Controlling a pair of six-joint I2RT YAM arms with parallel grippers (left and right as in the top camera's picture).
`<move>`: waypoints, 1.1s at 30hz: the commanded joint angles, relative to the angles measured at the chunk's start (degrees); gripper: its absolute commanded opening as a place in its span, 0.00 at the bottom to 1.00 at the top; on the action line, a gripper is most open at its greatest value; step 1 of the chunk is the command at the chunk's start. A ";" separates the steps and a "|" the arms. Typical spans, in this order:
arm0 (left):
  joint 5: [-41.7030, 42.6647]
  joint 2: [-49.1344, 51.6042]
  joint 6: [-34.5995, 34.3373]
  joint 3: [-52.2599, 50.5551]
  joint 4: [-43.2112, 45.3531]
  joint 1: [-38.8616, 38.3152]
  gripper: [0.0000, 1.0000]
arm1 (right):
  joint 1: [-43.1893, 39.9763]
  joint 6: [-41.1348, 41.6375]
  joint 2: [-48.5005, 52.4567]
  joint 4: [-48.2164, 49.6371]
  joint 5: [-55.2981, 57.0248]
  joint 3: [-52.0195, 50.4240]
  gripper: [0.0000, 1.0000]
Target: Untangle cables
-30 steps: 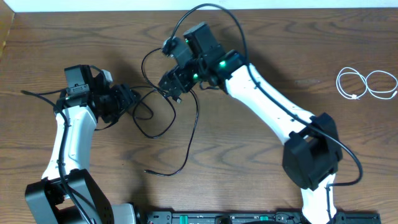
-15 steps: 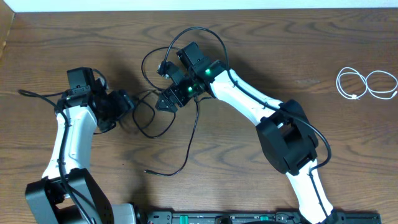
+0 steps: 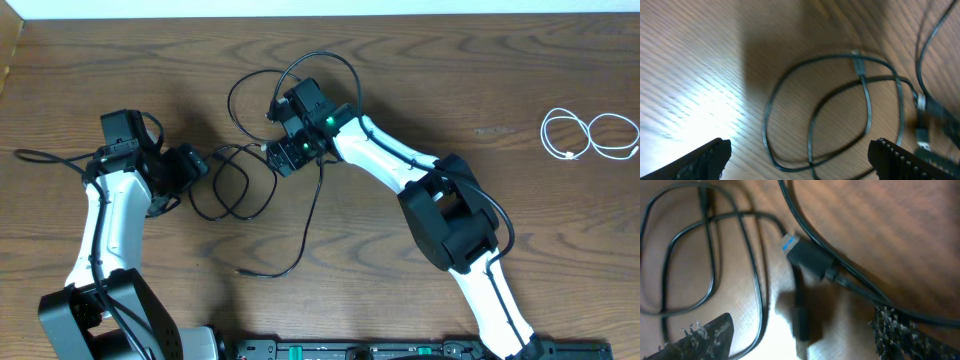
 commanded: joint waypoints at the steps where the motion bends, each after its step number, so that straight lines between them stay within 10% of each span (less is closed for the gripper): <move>1: 3.04 0.52 -0.70 -0.66 -0.22 0.11 0.97 | -0.70 3.56 3.06 2.08 2.86 0.09 0.85; 15: 3.02 0.52 -0.68 -0.66 -0.20 0.11 0.98 | 0.00 -0.90 3.76 1.38 -6.29 0.11 0.87; 33: 2.99 0.52 -0.68 -0.66 -0.20 0.11 0.98 | 8.55 -8.13 4.17 9.68 13.73 0.09 0.83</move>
